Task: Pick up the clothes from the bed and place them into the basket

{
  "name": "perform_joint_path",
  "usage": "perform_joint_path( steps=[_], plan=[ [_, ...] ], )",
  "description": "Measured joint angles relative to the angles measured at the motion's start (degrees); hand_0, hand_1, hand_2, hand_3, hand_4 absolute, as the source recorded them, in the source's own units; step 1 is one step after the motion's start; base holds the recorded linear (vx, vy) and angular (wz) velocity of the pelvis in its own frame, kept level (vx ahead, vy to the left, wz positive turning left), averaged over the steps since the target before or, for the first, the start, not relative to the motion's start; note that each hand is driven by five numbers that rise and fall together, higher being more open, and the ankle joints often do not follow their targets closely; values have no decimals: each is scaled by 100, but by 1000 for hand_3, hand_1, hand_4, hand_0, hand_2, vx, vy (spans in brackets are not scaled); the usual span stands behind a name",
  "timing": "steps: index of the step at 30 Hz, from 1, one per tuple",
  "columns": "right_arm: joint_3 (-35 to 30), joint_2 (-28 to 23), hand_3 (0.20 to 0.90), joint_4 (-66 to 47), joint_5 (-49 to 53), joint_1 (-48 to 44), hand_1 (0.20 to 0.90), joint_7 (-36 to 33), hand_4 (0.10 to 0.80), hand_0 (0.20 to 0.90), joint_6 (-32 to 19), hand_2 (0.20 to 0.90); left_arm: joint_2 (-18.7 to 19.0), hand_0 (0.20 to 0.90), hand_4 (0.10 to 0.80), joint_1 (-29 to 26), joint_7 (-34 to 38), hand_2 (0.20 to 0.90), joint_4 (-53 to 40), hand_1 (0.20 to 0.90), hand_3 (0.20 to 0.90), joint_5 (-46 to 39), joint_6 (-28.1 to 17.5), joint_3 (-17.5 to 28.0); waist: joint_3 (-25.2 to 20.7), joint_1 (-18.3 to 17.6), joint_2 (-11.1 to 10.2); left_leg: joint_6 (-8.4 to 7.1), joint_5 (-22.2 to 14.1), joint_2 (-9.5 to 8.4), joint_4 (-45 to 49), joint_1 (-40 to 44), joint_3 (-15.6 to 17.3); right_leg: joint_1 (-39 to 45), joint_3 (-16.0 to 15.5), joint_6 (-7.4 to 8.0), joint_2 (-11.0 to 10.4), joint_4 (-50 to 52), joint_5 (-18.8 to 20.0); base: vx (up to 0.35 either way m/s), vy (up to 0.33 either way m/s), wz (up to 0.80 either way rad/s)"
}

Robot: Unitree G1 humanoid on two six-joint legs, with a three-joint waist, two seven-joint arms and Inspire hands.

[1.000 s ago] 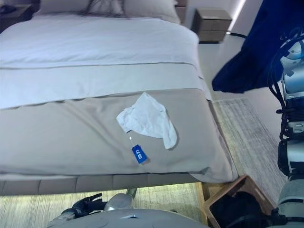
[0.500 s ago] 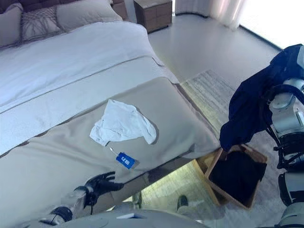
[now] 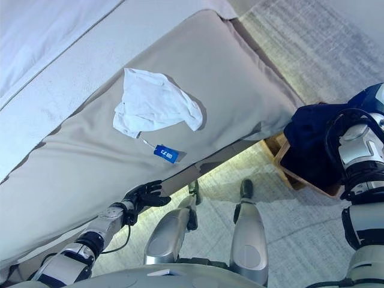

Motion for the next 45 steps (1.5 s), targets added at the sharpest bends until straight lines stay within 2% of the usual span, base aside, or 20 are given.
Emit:
perform_joint_path(
  steps=[5, 9, 13, 18, 21, 24, 28, 31, 32, 35, 36, 39, 43, 45],
  plan=[
    [144, -1, 900, 47, 0, -112, 900, 116, 800, 900, 94, 900, 77, 900, 800, 1, -19, 900, -18, 900, 900, -97, -113, 7, 118, -47, 214, 30, 25, -22, 1, -52, 3, -81, 16, 0, -25, 76, 0, 1, 66, 1],
    [137, -21, 900, 47, 0, -122, 900, 348, 800, 900, 109, 900, 135, 900, 800, 9, -132, 900, -65, 900, 900, -199, -107, 13, 123, -109, 224, 31, 25, -21, 1, -48, 15, -79, 28, 0, -23, 72, 0, 10, 26, -1],
    [132, -226, 900, 43, -19, -121, 900, 1027, 800, 900, 148, 900, 147, 900, 800, 10, -226, 900, -228, 900, 900, -200, -102, 42, 124, -129, 220, 31, 25, -9, 1, -16, 12, -28, 21, 0, -4, 54, 4, 0, 0, 0],
    [140, -652, 900, 17, -435, -79, 900, 2320, 800, 900, 286, 900, 203, 900, 800, 25, -303, 900, -245, 900, 900, -197, -53, 103, 134, -124, 173, 32, 26, 40, -10, 197, -48, 286, -57, -28, 46, -75, 29, 50, -51, 4],
    [65, -907, 900, -49, -556, 76, 900, 2783, 800, 900, 251, 900, 263, 900, 800, 111, -287, 900, -350, 900, 900, -189, 89, 351, 124, -105, 25, 31, 24, 125, -58, 327, -122, 595, -167, -23, 146, -367, 110, 119, 5, 9],
    [-389, -960, 900, -731, -292, 341, 900, 2599, 800, 900, 144, 900, 364, 900, 800, 399, -215, 900, -350, 900, 900, -178, 159, 481, 39, -141, -289, 4, 2, 186, -107, 551, -126, 957, -205, -11, 220, -725, 209, 136, 137, -1],
    [-583, -948, 900, -2126, -92, 363, 900, 2381, 800, 900, -150, 900, 287, 900, 800, 626, -216, 900, -281, 900, 900, -44, 172, 719, -126, -148, -550, 3, 2, 182, -186, 729, -156, 1302, -264, 16, 254, -1092, 357, 87, 150, 7],
    [-483, -683, 900, -2523, -83, 362, 900, 2462, 800, 900, -585, 900, 258, 900, 800, 615, -240, 900, -170, 900, 900, 62, 160, 738, -404, 43, -705, -4, -5, 142, -174, 759, -412, 1561, -535, 15, 219, -1215, 352, 172, 204, 51],
    [-305, -515, 900, -2491, -238, 363, 900, 2497, 800, 900, -726, 900, 190, 900, 800, 616, -240, 900, -114, 900, 900, 125, 139, 734, -556, 168, -752, -5, -6, 99, -154, 774, -580, 1750, -723, 21, 182, -1335, 344, 94, 174, 67],
    [15, -262, 900, -2324, -499, 330, 900, 2566, 800, 900, -996, 900, 125, 900, 800, 624, -259, 900, -95, 900, 900, 246, 134, 677, -698, 523, -766, -7, -9, -9, -115, 772, -825, 1926, -969, 63, 102, -1378, 310, 34, 170, 59],
    [330, -75, 900, -2082, -632, 182, 900, 2543, 800, 900, -1029, 900, 126, 900, 800, 620, -253, 900, -16, 900, 900, 246, 132, 674, -705, 708, -762, -3, -13, -81, -13, 690, -998, 1989, -1130, 101, 39, -1358, 279, 14, 165, 67],
    [854, 402, 900, -1386, -740, -78, 900, 2405, 800, 900, -978, 900, 146, 900, 800, 598, -238, 900, 210, 900, 900, 247, 135, 669, -713, 1036, -756, 6, -20, -202, 56, 540, -1284, 2046, -1405, 138, -51, -1338, 216, 50, 119, 63],
    [1128, 1006, 900, -665, -803, -287, 900, 2291, 800, 900, -739, 900, 263, 900, 800, 732, -237, 900, 398, 900, 900, 243, 142, 682, -703, 1574, -766, 4, -79, -334, 55, 369, -1604, 2066, -1707, 239, -167, -1328, 131, 112, 61, 47],
    [1448, 1192, 900, -196, -827, -559, 900, 2288, 800, 900, -536, 900, 373, 900, 800, 833, -240, 900, 474, 900, 900, 240, 146, 672, -678, 1847, -800, 71, 0, -433, 59, 250, -1785, 2060, -1913, 254, -238, -1318, 120, 35, 62, 52]
  ],
)
